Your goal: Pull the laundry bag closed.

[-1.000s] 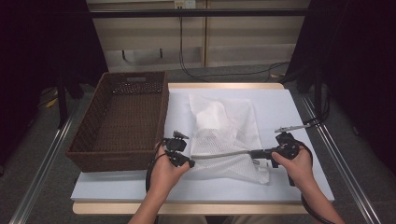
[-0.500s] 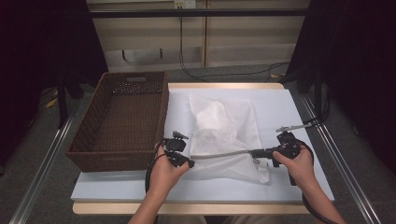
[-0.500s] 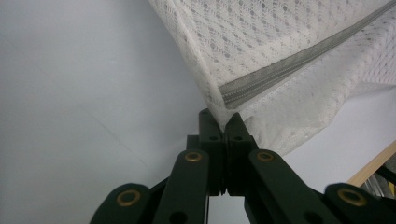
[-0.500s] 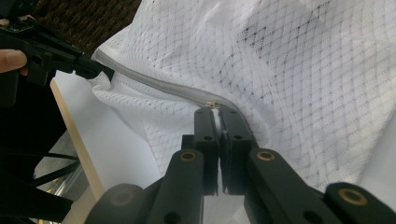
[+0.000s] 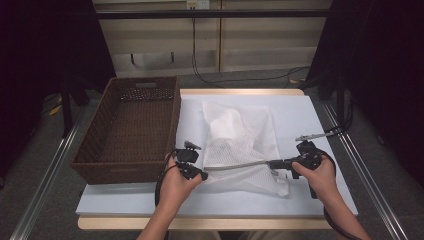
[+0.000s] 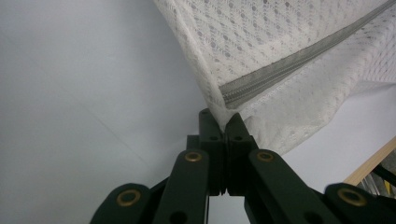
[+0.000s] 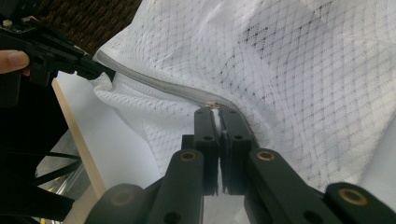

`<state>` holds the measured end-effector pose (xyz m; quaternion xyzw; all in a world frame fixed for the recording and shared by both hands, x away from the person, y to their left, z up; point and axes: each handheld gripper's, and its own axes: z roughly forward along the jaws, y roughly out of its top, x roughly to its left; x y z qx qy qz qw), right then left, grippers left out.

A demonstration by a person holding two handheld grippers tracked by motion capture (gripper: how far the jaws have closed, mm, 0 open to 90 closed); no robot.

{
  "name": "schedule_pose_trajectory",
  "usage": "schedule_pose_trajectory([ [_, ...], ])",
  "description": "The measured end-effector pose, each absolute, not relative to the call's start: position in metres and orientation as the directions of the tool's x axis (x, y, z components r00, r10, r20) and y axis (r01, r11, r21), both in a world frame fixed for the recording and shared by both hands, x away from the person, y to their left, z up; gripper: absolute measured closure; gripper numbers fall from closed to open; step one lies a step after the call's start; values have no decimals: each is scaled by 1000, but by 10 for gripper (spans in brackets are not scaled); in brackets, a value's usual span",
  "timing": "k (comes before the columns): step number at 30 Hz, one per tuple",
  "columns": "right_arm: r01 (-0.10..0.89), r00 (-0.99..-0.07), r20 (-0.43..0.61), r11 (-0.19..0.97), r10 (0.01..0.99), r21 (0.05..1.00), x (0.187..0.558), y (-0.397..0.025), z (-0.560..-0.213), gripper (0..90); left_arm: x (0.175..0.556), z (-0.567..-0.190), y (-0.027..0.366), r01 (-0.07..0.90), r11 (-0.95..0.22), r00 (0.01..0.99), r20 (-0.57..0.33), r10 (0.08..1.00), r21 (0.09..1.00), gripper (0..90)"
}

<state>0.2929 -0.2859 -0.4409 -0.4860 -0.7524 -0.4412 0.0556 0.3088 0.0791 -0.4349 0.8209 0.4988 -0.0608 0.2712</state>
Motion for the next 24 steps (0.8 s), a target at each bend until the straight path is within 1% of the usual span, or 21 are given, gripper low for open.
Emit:
schedule_pose_trajectory([
  [5,784,-518,514,139,684,605,292,-289,-442,868,310,-434,80,850,-365,500,-367,784,378,891],
  [19,784,-522,513,146,681,603,290,-288,-441,868,310,-434,82,858,-349,486,-379,787,376,891],
  [24,779,-531,497,164,687,606,287,-286,-441,868,310,-435,81,860,-347,483,-380,789,374,891],
])
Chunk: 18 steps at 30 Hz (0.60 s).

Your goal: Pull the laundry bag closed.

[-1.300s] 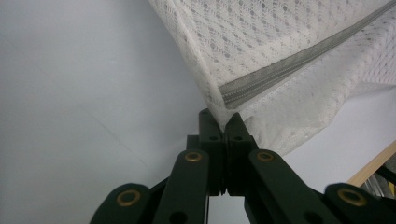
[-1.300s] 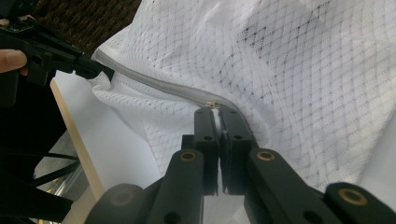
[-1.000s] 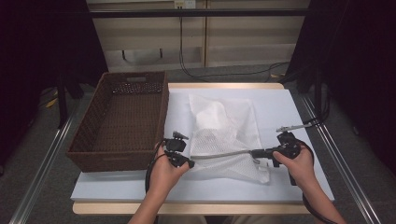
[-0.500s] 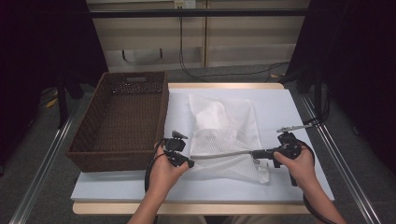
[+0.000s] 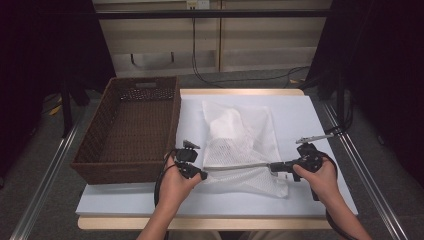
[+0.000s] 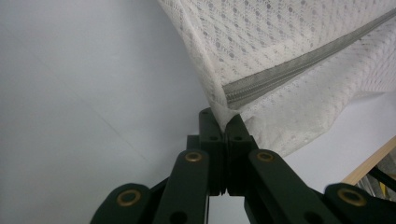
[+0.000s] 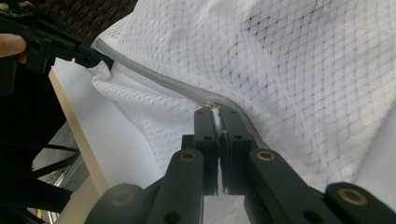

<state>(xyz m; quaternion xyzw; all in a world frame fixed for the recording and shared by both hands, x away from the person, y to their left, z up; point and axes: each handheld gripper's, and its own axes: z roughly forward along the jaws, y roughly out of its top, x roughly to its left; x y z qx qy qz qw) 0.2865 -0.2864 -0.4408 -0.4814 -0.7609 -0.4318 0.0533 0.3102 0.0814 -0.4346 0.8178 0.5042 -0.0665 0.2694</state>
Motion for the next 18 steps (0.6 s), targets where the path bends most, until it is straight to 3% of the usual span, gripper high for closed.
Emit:
schedule_pose_trajectory([
  [18,779,-520,506,139,688,611,280,-301,-441,868,309,-433,83,857,-351,488,-378,786,377,891],
])
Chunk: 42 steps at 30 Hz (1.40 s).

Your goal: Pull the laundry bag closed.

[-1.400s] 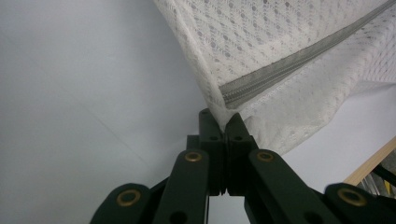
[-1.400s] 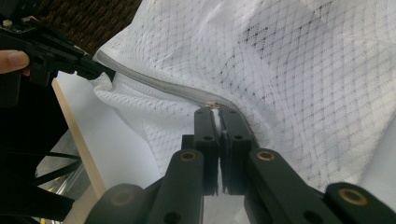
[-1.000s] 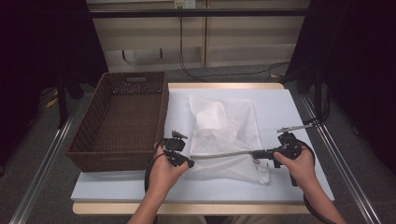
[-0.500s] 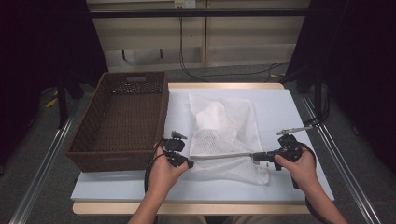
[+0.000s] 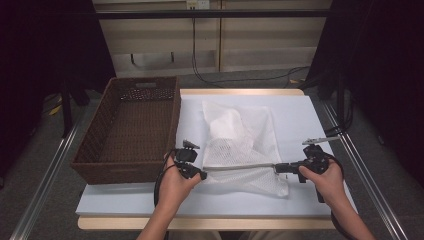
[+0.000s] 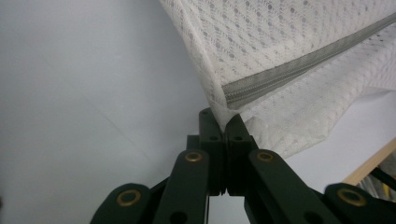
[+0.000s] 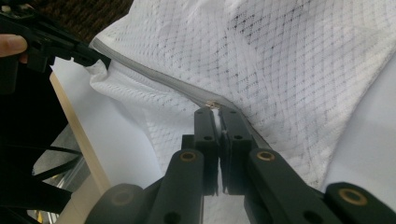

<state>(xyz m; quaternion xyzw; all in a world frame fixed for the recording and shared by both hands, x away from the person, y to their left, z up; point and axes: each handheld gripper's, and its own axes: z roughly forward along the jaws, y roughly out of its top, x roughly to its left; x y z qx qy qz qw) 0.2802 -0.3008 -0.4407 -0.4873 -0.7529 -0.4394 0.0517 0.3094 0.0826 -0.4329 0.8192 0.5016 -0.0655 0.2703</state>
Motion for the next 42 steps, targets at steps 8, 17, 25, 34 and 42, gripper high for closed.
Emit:
schedule_pose_trajectory([
  [8,771,-527,498,141,688,621,278,-302,-438,868,309,-432,83,856,-353,490,-374,788,378,891],
  [17,773,-522,496,138,694,620,277,-306,-436,868,309,-433,82,861,-341,481,-384,788,378,892],
  [25,772,-516,493,132,700,622,277,-308,-435,868,310,-432,83,861,-343,482,-385,787,377,891],
  [34,771,-517,489,134,703,622,277,-311,-434,868,309,-432,83,861,-330,477,-390,788,387,891],
  [42,770,-518,493,131,699,624,277,-312,-434,868,309,-431,83,859,-343,485,-384,786,381,891],
])
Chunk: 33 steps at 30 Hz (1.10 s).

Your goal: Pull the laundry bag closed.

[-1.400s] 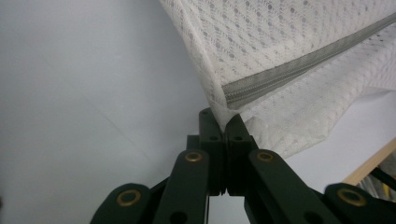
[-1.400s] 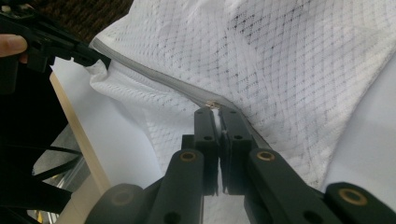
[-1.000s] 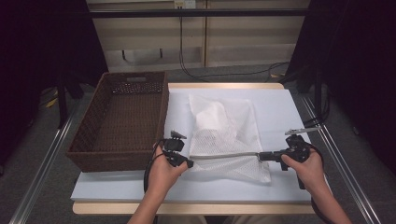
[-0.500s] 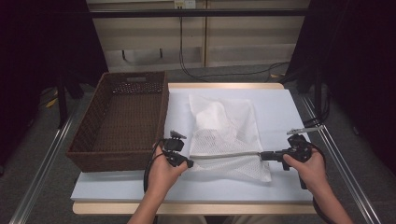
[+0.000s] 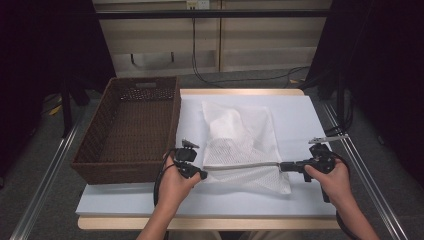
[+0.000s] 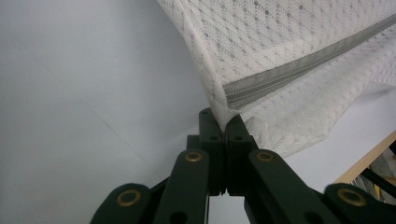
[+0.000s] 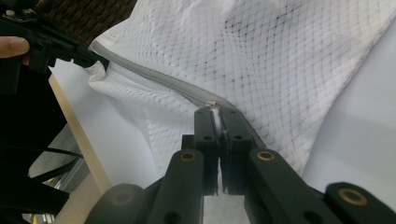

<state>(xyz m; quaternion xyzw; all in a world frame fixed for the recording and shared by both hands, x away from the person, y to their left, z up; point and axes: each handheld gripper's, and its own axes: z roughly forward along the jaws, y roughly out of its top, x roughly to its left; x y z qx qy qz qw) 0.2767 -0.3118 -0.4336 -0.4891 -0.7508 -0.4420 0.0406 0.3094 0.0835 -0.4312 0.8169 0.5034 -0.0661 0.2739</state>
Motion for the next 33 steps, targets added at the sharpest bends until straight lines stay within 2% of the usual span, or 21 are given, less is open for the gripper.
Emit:
schedule_pose_trajectory([
  [33,774,-498,503,102,706,625,275,-328,-431,868,310,-430,85,860,-343,483,-387,786,378,892],
])
